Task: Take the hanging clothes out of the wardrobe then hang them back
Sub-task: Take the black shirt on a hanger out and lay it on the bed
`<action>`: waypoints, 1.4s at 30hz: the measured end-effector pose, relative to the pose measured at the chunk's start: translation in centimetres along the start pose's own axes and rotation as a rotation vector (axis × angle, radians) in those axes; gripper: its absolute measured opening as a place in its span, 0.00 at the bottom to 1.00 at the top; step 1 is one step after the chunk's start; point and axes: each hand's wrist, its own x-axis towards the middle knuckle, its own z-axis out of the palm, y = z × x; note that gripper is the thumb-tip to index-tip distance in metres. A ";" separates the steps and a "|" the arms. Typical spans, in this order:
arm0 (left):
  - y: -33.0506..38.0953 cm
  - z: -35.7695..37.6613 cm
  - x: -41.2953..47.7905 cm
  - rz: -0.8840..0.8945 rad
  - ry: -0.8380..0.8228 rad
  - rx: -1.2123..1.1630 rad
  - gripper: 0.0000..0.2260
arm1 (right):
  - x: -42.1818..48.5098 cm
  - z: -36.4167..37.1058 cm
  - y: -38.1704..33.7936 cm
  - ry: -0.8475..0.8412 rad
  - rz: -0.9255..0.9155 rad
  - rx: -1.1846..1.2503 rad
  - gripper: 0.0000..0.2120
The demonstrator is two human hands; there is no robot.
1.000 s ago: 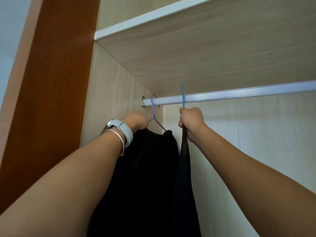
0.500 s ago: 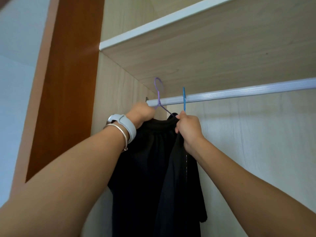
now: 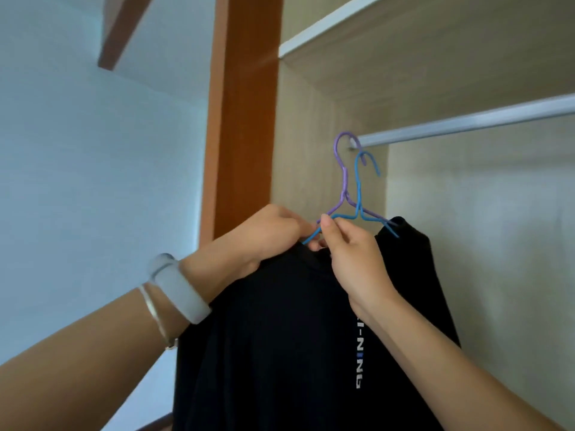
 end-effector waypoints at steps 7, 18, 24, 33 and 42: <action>-3.3 -10.2 -9.6 -0.097 0.131 0.276 0.15 | -5.8 10.5 -3.7 -0.273 -0.072 0.183 0.13; -11.8 -26.3 -22.6 -0.253 0.443 0.850 0.13 | -11.4 30.4 -7.7 -0.778 -0.143 0.235 0.12; -16.7 -34.0 -28.0 -0.446 0.513 0.833 0.10 | -11.3 36.8 -5.8 -0.465 -0.378 0.239 0.04; -24.4 -40.2 -29.2 -0.604 0.526 0.877 0.08 | -11.5 52.0 -0.3 -0.701 -0.724 -0.096 0.18; -37.0 -46.5 -25.7 -0.867 0.518 0.991 0.10 | -7.9 69.2 5.0 -1.039 -0.592 0.134 0.18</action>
